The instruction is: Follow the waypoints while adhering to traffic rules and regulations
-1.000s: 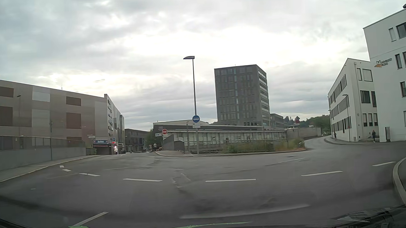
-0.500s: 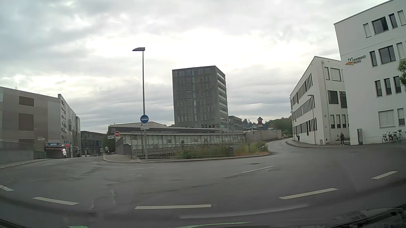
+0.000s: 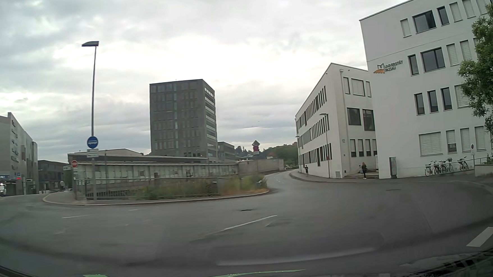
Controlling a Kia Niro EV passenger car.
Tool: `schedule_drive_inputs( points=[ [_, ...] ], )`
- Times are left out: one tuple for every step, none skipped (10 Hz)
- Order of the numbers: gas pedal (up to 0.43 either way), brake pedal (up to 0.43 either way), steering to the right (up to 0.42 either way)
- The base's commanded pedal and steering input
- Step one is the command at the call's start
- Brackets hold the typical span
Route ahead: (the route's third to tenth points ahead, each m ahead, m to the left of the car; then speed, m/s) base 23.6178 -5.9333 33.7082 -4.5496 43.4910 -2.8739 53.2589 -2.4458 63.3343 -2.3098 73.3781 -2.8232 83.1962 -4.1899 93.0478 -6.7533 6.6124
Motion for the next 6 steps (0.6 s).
schedule_drive_inputs(
  points=[
    [0.150, 0.000, 0.271],
    [0.138, 0.000, 0.277],
    [0.138, 0.000, 0.277],
    [0.138, 0.000, 0.276],
    [0.138, 0.000, 0.271],
    [0.138, 0.000, 0.263]
  ],
)
